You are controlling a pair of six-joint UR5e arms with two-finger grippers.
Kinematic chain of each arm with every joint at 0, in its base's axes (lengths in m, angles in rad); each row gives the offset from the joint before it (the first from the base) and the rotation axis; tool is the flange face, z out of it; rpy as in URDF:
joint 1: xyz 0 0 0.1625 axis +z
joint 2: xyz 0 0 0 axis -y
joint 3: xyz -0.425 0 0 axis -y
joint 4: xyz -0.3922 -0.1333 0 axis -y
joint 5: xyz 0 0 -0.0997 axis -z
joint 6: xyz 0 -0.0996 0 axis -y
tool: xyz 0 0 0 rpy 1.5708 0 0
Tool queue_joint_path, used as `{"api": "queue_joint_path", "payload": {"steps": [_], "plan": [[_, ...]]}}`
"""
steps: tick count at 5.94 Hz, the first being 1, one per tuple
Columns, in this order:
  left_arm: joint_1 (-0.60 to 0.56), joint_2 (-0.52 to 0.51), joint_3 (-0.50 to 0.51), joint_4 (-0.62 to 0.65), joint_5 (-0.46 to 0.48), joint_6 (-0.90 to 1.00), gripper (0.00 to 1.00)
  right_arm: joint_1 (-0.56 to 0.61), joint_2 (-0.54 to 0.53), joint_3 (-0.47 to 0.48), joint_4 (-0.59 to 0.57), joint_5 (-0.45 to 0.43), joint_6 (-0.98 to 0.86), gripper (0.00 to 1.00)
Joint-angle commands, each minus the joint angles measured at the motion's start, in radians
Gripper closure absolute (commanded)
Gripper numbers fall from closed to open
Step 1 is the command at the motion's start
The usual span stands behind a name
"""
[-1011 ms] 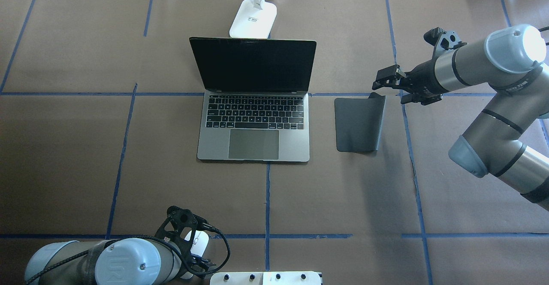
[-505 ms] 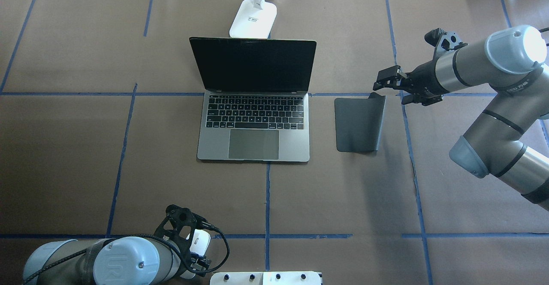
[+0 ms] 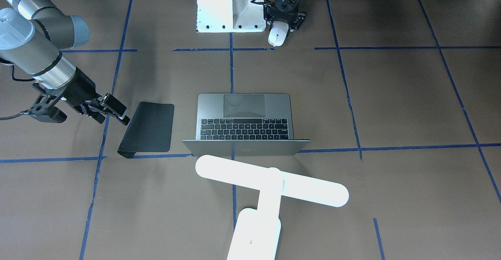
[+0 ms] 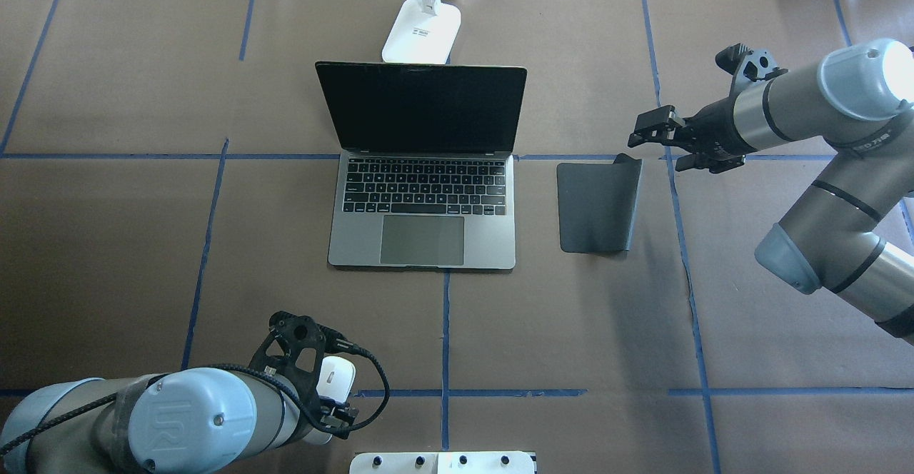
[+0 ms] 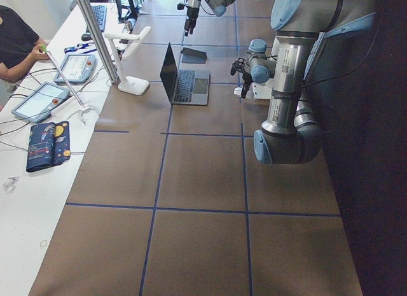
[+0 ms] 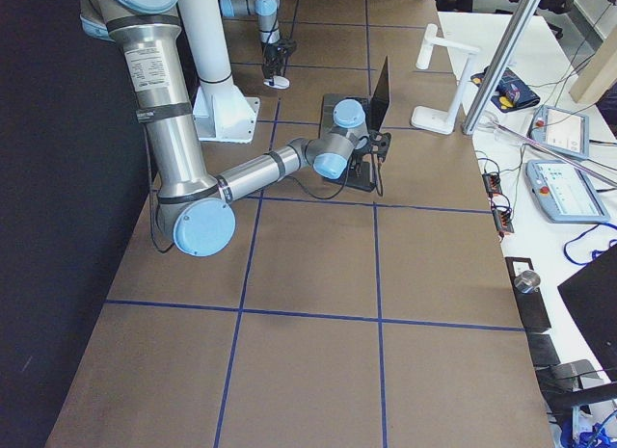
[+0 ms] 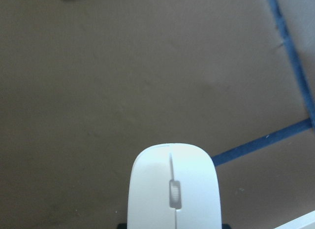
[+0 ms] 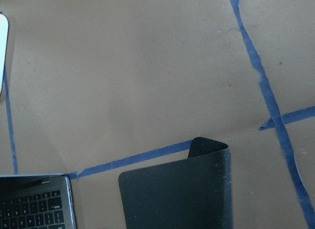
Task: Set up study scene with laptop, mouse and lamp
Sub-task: 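Carry the white mouse with the left gripper onto the black mouse pad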
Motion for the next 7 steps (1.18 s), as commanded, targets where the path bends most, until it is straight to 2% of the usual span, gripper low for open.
{"api": "queue_joint_path", "payload": {"steps": [1, 2, 3, 5, 6, 7], "plan": [[-0.057, -0.084, 0.0, 0.051, 0.0, -0.057, 0.97, 0.086, -0.055, -0.007, -0.001, 0.052, -0.146, 0.0], [-0.076, -0.163, 0.079, 0.043, 0.0, -0.06, 0.97, 0.141, -0.086, -0.012, -0.007, 0.078, -0.239, 0.0], [-0.114, -0.285, 0.197, 0.04, -0.002, -0.059, 0.97, 0.175, -0.103, -0.014, -0.009, 0.109, -0.285, 0.0], [-0.131, -0.386, 0.301, 0.033, -0.002, -0.06, 0.94, 0.186, -0.121, -0.02, 0.0, 0.121, -0.296, 0.0], [-0.149, -0.487, 0.431, 0.001, -0.002, -0.101, 0.92, 0.186, -0.13, -0.018, 0.005, 0.121, -0.296, 0.0], [-0.171, -0.614, 0.647, -0.127, -0.003, -0.193, 0.92, 0.186, -0.136, -0.017, 0.005, 0.12, -0.298, 0.0]]}}
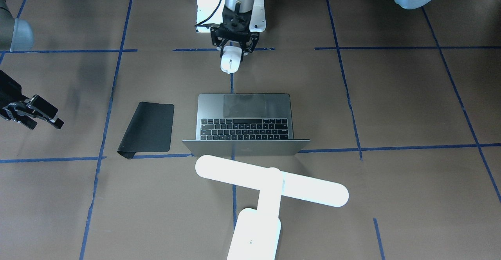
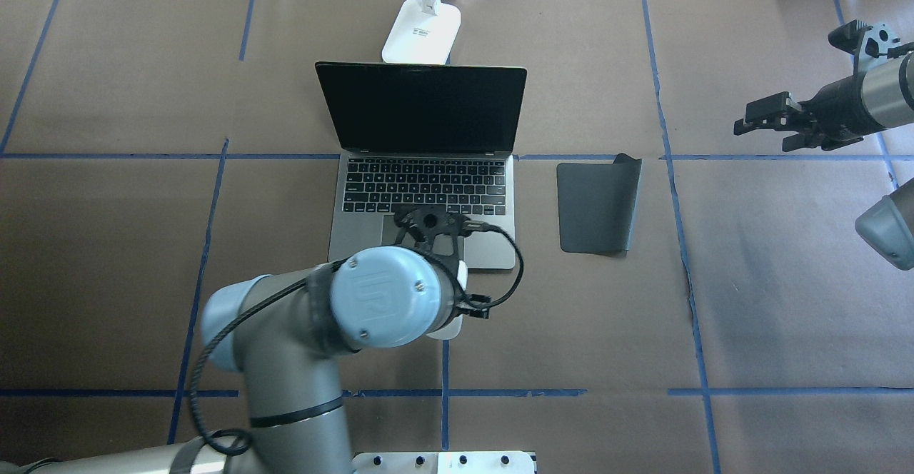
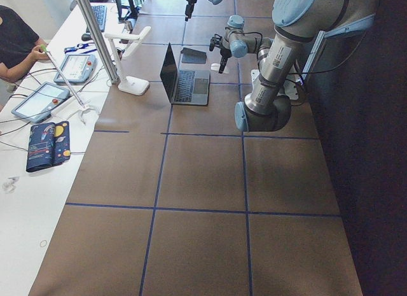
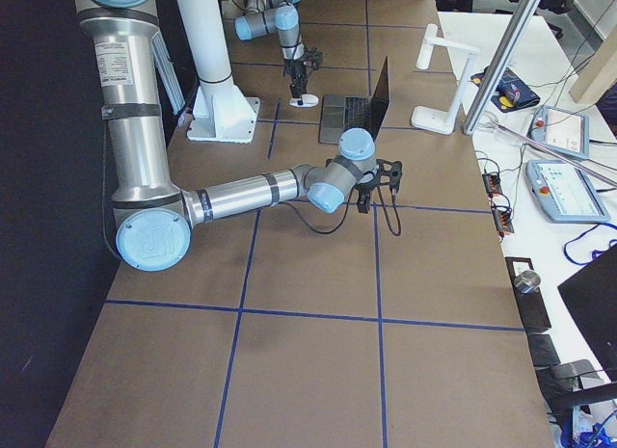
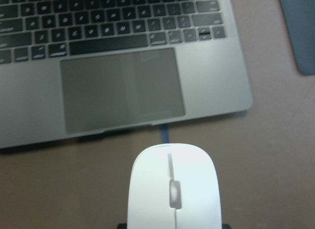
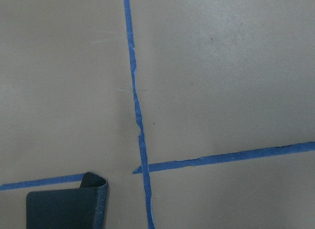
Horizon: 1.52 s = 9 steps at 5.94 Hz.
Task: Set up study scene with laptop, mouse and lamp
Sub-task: 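Carry the white mouse with the left gripper onto the black mouse pad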
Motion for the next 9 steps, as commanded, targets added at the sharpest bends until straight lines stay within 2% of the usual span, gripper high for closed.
{"api": "queue_joint_path", "payload": {"steps": [1, 2, 3, 4, 5, 6, 7, 8, 9], "plan": [[-0.044, -0.269, 0.381, -0.115, -0.007, -0.083, 0.92, -0.001, -0.007, -0.002, 0.001, -0.001, -0.002, 0.0], [-0.07, -0.377, 0.547, -0.158, -0.033, -0.085, 0.92, -0.001, -0.007, -0.002, 0.0, -0.001, -0.009, 0.0], [-0.087, -0.459, 0.726, -0.271, -0.035, -0.085, 0.91, -0.001, -0.007, -0.003, -0.006, -0.001, -0.032, 0.0], [-0.107, -0.575, 0.894, -0.28, -0.055, -0.08, 0.9, -0.001, -0.006, -0.015, -0.003, -0.001, -0.034, 0.0], [-0.114, -0.62, 1.005, -0.34, -0.07, -0.077, 0.87, -0.001, -0.003, -0.023, -0.002, -0.001, -0.034, 0.0], [-0.114, -0.665, 1.177, -0.5, -0.064, -0.074, 0.8, -0.001, -0.004, -0.028, 0.0, 0.001, -0.034, 0.0], [-0.114, -0.7, 1.22, -0.505, -0.062, -0.072, 0.79, -0.001, -0.007, -0.026, 0.0, 0.002, -0.034, 0.0], [-0.112, -0.702, 1.254, -0.539, -0.035, -0.066, 0.59, -0.001, -0.01, -0.028, 0.001, 0.002, -0.034, 0.0], [-0.111, -0.711, 1.265, -0.56, -0.032, -0.066, 0.52, -0.001, -0.012, -0.028, 0.001, 0.002, -0.034, 0.0]]}}
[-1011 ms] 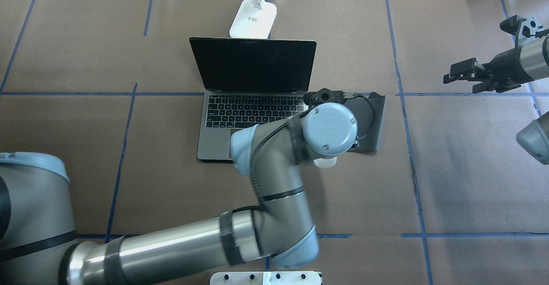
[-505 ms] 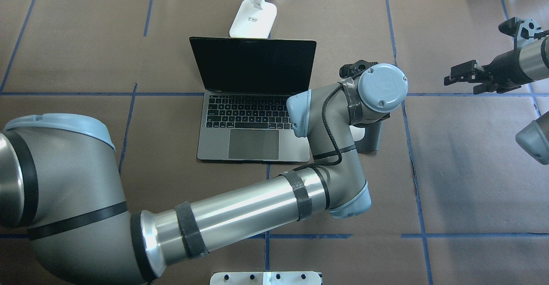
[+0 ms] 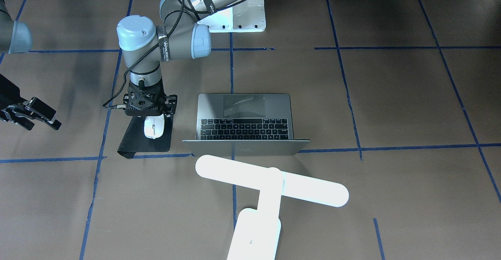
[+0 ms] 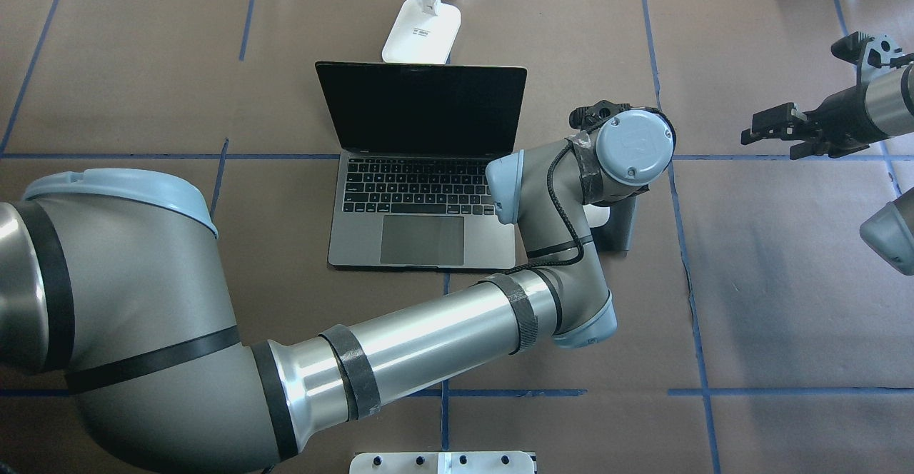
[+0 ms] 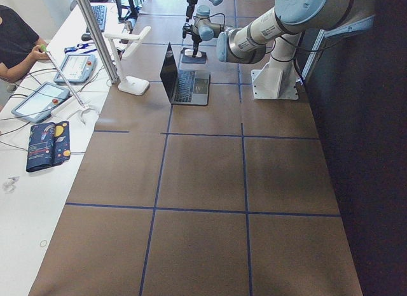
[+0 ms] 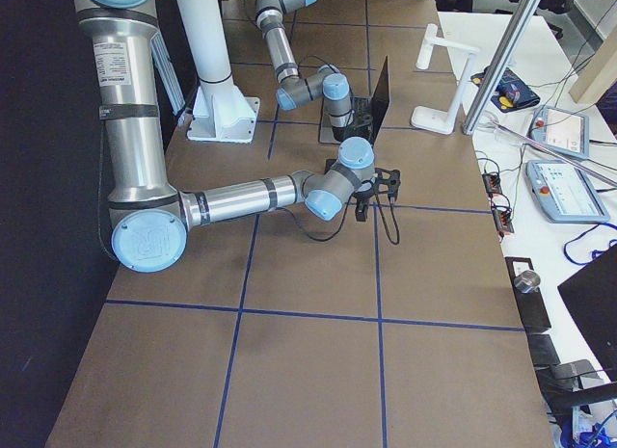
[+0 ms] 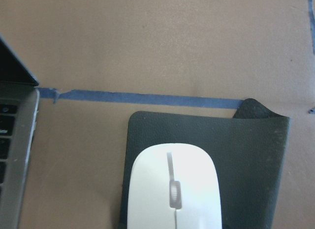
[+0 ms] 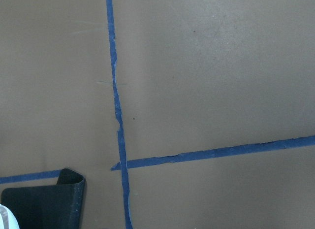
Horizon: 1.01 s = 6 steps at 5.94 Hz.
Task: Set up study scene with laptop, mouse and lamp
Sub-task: 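Carry the white mouse with the left gripper onto the black mouse pad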
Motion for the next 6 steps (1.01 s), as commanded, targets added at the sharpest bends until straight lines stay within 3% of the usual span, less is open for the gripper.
{"api": "queue_joint_path", "payload": {"steps": [1, 2, 3, 6], "plan": [[0.004, -0.017, 0.048, -0.049, 0.036, 0.003, 0.43, 0.0, -0.004, -0.001, 0.0, 0.017, 0.002, 0.0], [0.006, -0.034, 0.07, -0.074, 0.044, 0.003, 0.33, 0.0, -0.004, 0.003, 0.0, 0.031, 0.002, 0.0], [0.009, -0.034, 0.078, -0.079, 0.05, 0.003, 0.0, 0.0, -0.004, 0.001, 0.0, 0.031, 0.002, 0.0], [0.008, -0.056, 0.061, -0.087, 0.047, 0.002, 0.0, 0.0, 0.007, -0.001, -0.001, 0.031, 0.002, 0.0]]}}
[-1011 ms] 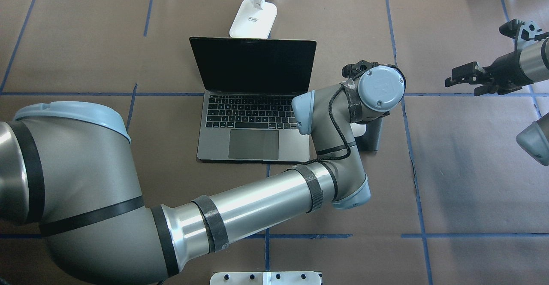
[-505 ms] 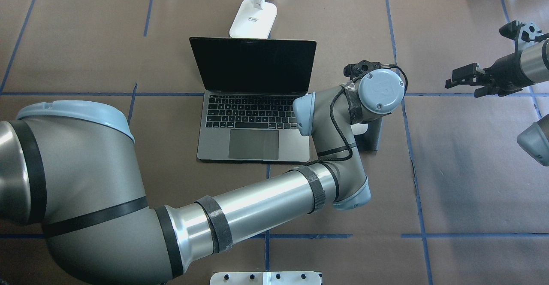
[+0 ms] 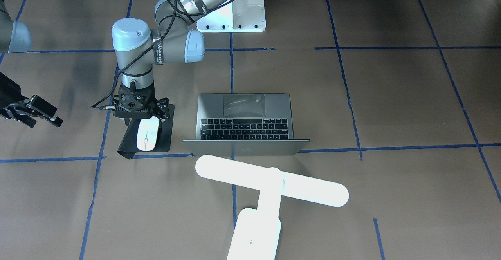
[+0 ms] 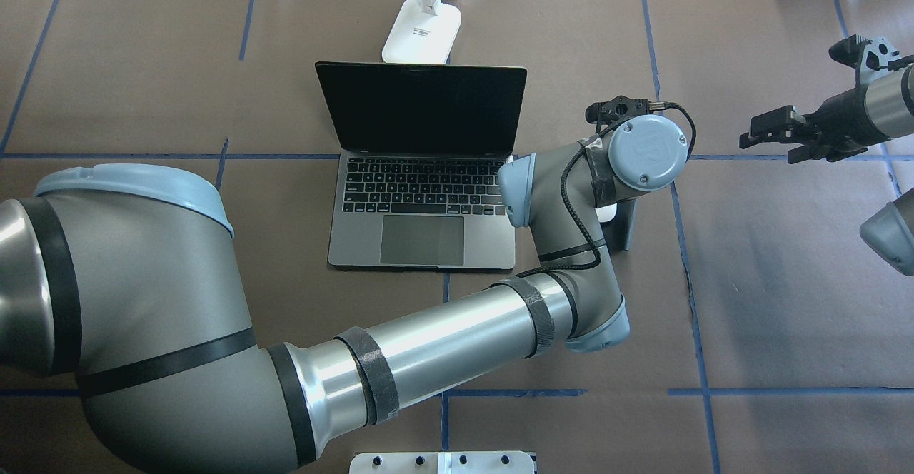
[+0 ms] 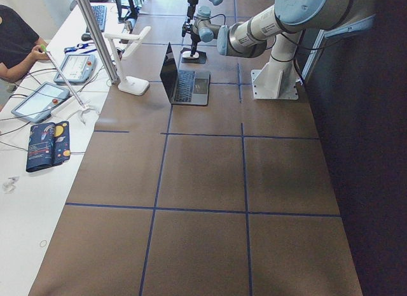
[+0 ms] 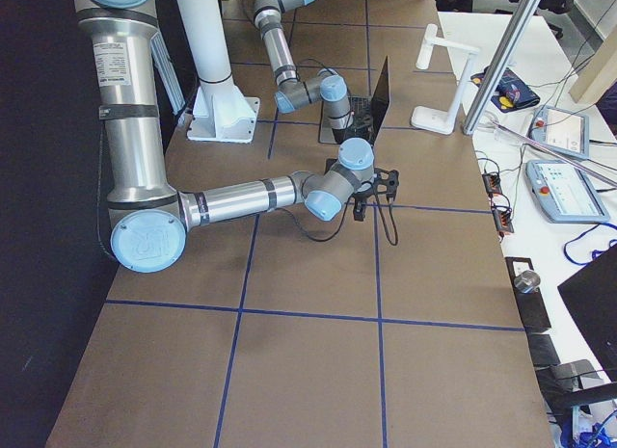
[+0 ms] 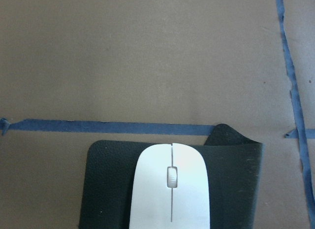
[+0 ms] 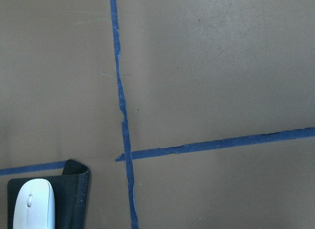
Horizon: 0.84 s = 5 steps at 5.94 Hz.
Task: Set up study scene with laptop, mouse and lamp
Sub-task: 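Carry the white mouse with the left gripper onto the black mouse pad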
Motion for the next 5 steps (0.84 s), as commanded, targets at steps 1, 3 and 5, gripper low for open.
{"api": "queue_joint_path", "payload": {"steps": [1, 3, 5], "plan": [[-0.004, -0.004, -0.035, 0.0, -0.003, -0.012, 0.0, 0.0, 0.007, -0.005, -0.001, 0.0, -0.002, 0.0], [-0.009, 0.063, -0.233, 0.07, -0.01, -0.067, 0.0, 0.005, 0.011, -0.017, -0.006, -0.012, -0.02, 0.0], [-0.024, 0.307, -0.661, 0.217, -0.078, -0.061, 0.0, 0.056, 0.01, -0.02, -0.01, 0.002, -0.04, 0.0]]}}
